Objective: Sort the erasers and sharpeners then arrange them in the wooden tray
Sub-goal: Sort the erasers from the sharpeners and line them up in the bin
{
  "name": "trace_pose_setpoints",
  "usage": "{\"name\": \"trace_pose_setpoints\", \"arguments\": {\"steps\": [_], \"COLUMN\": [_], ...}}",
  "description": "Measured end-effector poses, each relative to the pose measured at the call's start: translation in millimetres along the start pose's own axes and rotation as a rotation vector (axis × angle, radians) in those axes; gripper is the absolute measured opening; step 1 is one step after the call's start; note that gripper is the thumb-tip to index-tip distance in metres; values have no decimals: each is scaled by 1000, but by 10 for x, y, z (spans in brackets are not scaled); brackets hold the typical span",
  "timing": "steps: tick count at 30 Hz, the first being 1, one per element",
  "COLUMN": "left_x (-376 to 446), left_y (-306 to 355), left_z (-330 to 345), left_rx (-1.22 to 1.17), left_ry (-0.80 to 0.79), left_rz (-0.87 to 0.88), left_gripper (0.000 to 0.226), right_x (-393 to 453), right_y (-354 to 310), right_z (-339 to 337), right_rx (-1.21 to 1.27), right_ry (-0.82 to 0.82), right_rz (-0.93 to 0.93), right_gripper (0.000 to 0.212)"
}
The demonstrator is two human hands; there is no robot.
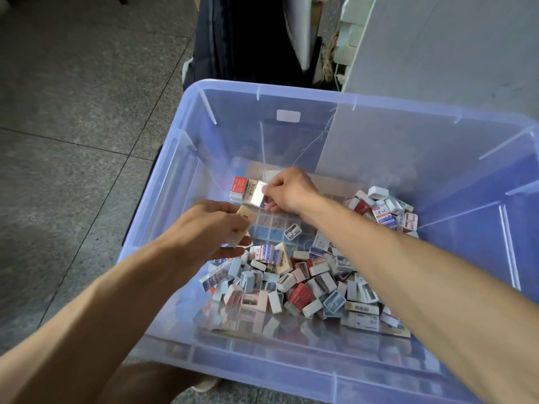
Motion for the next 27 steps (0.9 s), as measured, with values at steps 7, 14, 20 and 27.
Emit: {"name": "trace_pose_setpoints", "arguments": {"steps": [7,14,20,27], "left_x": [31,27,54,128], "left_y": [24,4,24,121], "left_z": [-11,14,12,64], "left_rx": [106,67,87,97], "left_ry": [19,13,20,61], "left_rz": [25,18,15,22], "left_gripper": [8,7,8,9], "right_x": [141,54,89,-810], "right_y": [-79,-150,-150,-171], "right_z": [170,269,188,-241], "right_rx": [-281,-625,-615,-468], "right_ry": [87,100,114,-147], "right_rz": [-191,-497,-439,-542], "right_gripper": [15,15,18,67]}}
Point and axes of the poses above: each hand's wrist, its own x-axis towards the middle knuckle, its own z-axis out of the palm, y = z × x, the point moved 7 cm from there along x, towards the middle knuckle, and after that the axes turned 1 degree about -y, right-handed, at the moved point
